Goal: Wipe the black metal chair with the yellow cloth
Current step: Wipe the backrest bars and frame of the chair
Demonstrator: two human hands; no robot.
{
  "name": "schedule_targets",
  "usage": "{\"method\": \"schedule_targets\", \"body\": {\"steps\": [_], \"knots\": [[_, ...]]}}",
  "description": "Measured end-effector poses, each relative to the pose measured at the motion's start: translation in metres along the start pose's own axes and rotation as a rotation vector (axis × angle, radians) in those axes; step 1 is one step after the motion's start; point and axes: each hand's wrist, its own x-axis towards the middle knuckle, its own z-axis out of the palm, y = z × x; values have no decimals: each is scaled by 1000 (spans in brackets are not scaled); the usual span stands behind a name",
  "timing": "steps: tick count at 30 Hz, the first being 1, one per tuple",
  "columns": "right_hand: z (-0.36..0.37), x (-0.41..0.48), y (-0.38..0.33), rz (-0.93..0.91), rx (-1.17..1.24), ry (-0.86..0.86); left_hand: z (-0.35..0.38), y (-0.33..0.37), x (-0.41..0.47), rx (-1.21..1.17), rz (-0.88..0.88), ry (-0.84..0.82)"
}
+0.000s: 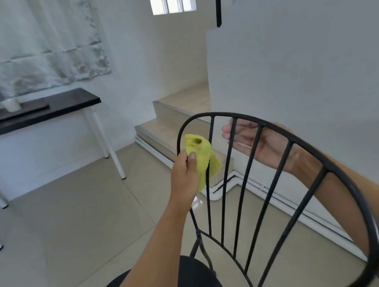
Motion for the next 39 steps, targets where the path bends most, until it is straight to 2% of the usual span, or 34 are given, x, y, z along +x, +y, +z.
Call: {"method": "schedule_targets", "body": {"steps": [6,8,11,14,20,22,28,30,34,39], "knots": [[-1,3,13,-95,-48,-43,11,17,8,-85,-54,9],[0,4,15,-109,-68,-67,6,16,16,-238,-131,74],[2,7,19,-114,-137,-61,-10,10,24,-631,-307,120],[4,8,22,-123,-167,-59,-22,5,21,-754,-341,75],[2,11,27,-143,-158,-74,-1,6,18,-553,-309,-62],[1,11,27,-150,-172,-73,8,13,23,-561,-301,-83],[0,12,26,-151,-182,-83,-26,3,42,-870,-294,7],[0,12,28,-156,-180,-86,-33,-2,36,-825,-308,18],[-1,13,30,-159,-194,-79,-31,-6,29,-714,-362,143],[0,13,29,-163,-203,-73,-12,-4,28,-460,-287,313]]}}
